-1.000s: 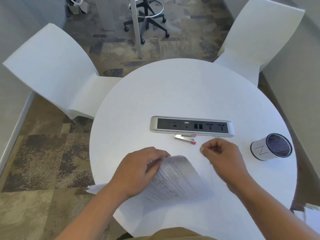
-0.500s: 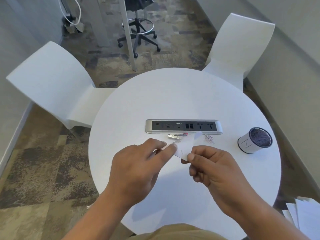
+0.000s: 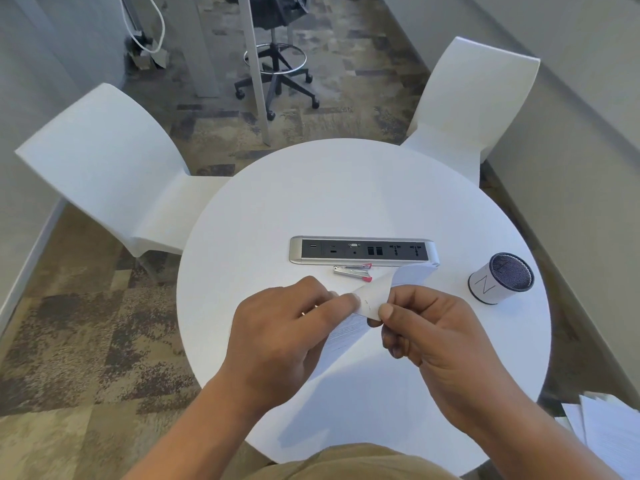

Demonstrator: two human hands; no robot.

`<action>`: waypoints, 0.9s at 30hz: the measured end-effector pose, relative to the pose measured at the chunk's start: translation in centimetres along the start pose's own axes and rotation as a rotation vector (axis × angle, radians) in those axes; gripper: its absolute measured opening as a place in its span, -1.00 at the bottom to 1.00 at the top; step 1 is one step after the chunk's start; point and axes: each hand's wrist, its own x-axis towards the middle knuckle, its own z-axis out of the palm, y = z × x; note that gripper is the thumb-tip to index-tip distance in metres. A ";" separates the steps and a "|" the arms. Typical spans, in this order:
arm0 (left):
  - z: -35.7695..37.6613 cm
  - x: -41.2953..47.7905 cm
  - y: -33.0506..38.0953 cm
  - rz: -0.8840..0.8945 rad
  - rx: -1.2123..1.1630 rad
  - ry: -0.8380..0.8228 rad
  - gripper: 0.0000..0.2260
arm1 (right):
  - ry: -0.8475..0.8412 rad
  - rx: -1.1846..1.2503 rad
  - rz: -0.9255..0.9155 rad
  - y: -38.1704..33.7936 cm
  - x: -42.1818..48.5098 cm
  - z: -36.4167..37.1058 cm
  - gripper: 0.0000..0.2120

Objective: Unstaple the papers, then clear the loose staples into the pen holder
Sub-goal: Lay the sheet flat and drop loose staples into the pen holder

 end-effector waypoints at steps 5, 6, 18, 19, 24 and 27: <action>0.1 -0.1 0.2 0.027 0.010 -0.035 -0.65 | 0.001 -0.033 0.002 0.1 -0.2 -0.1 -0.89; 0.1 -0.1 0.2 0.035 0.022 -0.039 -0.63 | -0.002 -0.032 0.003 0.1 -0.2 0.0 -0.89; -0.4 0.5 0.1 0.029 0.021 -0.027 -0.69 | 0.003 -0.041 -0.019 -0.1 -0.3 0.3 -0.86; -0.5 0.6 0.1 0.025 0.019 -0.023 -0.71 | 0.003 -0.041 -0.016 -0.1 -0.3 0.3 -0.87; -0.7 0.8 0.3 0.010 0.004 -0.021 -0.77 | 0.006 -0.033 -0.027 -0.1 -0.4 0.3 -0.87; -0.8 0.7 0.3 -0.029 -0.041 -0.010 -0.76 | 0.088 -0.085 -0.140 0.0 -0.3 0.4 -0.89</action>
